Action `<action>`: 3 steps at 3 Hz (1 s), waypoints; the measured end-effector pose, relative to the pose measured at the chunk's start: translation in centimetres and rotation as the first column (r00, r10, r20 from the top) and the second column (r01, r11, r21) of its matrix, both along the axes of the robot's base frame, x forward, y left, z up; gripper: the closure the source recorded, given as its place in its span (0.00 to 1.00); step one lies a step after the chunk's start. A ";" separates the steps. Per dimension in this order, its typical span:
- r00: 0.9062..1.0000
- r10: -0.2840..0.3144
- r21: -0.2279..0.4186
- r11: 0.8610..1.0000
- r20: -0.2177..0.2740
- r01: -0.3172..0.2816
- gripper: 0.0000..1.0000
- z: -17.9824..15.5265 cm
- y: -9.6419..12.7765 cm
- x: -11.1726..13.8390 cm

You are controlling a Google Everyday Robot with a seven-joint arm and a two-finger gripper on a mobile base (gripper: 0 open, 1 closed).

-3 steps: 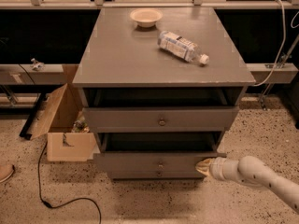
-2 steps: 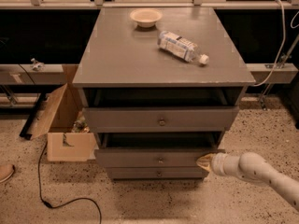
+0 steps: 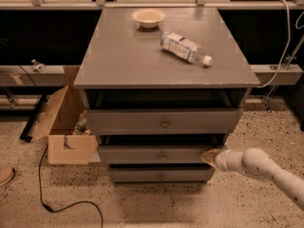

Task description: Close middle drawer

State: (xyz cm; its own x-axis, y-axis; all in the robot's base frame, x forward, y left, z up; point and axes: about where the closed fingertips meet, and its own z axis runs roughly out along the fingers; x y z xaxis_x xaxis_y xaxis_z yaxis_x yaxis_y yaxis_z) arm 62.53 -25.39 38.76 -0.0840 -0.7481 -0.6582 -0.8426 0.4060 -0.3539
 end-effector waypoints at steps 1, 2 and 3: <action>1.000 -0.012 -0.002 1.000 -0.001 0.012 1.00 0.0 -0.4 0.8; 1.000 -0.021 0.000 1.000 -0.003 0.021 1.00 0.0 -0.9 1.0; 1.000 -0.005 0.001 1.000 -0.018 0.005 1.00 0.5 -1.5 -0.6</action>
Offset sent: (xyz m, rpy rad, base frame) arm 0.0138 -0.0222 0.0033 -0.0019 0.0024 -0.0417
